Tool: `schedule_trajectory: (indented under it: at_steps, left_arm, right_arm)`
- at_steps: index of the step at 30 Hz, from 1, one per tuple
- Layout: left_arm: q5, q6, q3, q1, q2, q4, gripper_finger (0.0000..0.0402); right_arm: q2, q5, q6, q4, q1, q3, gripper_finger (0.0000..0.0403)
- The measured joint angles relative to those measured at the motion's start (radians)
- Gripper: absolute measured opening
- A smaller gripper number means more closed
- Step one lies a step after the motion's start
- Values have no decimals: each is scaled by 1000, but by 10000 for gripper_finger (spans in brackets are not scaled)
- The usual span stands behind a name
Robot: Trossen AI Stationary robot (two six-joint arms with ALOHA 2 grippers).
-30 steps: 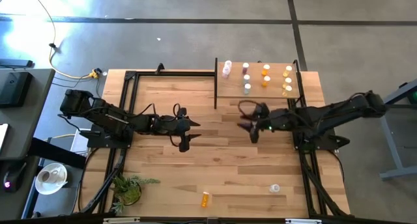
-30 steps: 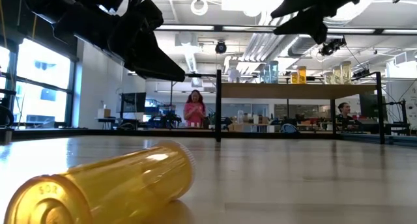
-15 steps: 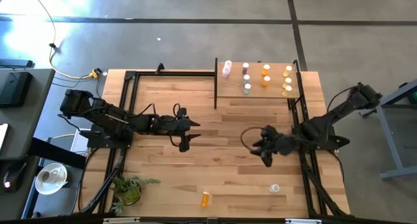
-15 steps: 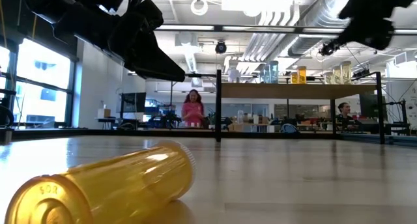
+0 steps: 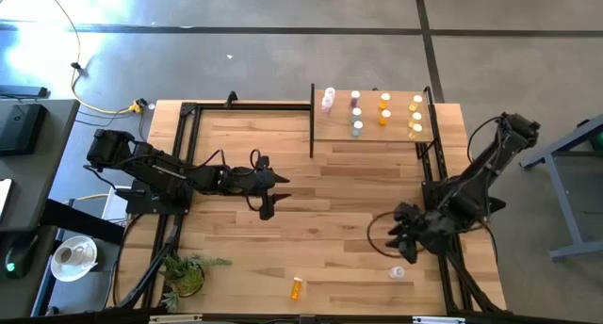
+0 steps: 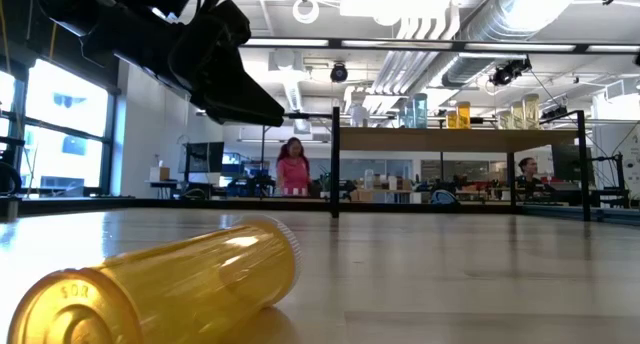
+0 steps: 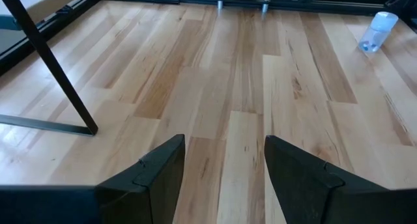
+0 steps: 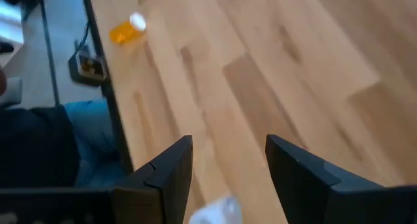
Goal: Pick and place medicine bottles onto shelf by color
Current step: Put the transparent pill bottle on the shelf aligned with the other transparent pill bottles
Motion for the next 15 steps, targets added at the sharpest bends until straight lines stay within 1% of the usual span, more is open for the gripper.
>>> schedule_trajectory:
  at_steps: [6,10,15]
  left_arm:
    - [0,-21,0,0,0,0,202]
    - [0,-21,0,0,0,0,202]
    - [0,-21,0,0,0,0,202]
  right_arm:
    - [1,30,115,-12,139,0,185]
    - [5,81,177,-11,220,0,185]
    - [51,96,249,-11,295,0,185]
